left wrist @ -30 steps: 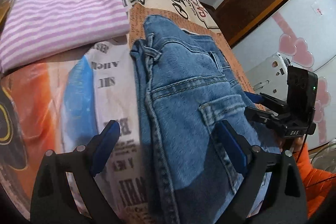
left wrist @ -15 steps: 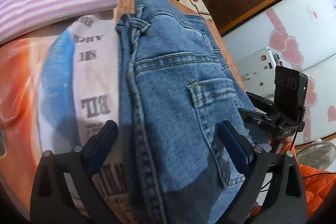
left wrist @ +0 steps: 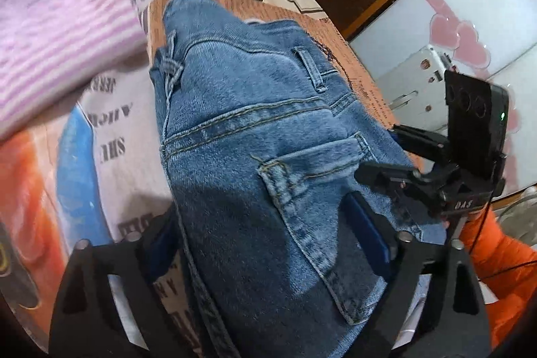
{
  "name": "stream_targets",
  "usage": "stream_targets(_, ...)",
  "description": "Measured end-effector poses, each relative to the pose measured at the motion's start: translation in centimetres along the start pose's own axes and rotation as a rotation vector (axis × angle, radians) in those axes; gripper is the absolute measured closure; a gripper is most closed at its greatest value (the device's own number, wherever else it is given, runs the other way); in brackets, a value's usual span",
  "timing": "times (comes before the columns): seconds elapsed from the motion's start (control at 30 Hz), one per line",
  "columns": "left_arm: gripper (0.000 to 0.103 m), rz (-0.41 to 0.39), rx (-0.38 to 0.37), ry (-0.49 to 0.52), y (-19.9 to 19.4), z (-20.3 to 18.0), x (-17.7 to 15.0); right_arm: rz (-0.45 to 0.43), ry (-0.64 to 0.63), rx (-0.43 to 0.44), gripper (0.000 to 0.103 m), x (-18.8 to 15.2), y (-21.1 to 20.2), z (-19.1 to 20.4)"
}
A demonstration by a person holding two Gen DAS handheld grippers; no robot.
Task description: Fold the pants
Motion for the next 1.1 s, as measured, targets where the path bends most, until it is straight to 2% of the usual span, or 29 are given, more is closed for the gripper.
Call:
stream_targets(0.13,0.024,-0.032,0.066,0.022,-1.0,-0.8,0.1,-0.017,-0.015,-0.027,0.058,0.2,-0.9,0.3)
stream_targets(0.23,0.031,-0.064,0.105,0.037,-2.2,-1.4,0.0,-0.024,-0.063,-0.072,0.063,0.2,-1.6,1.4)
stream_targets(0.63,0.034,-0.227,0.184,0.053,-8.6,-1.8,0.4,-0.130,-0.173,-0.118,0.068,2.9,-4.0,5.7)
stream_targets(0.97,0.034,-0.346,0.232,-0.001,-14.0,2.3,2.7,-0.180,-0.291,-0.119,0.068,7.6,-3.0,10.5)
stream_targets(1.1,0.034,-0.401,0.260,-0.026,-16.4,5.2,3.8,-0.203,-0.346,-0.104,0.068,10.5,-1.9,12.4)
Point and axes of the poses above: each gripper's, at about its wrist camera, not at the fingertips, and y roughly the way its jaws point, z to its left, x to its top, the point moved 5 cm from there along y, roughly the way its jaws point, and after that the axes turned 14 degrees about x, right-handed, at the moved point
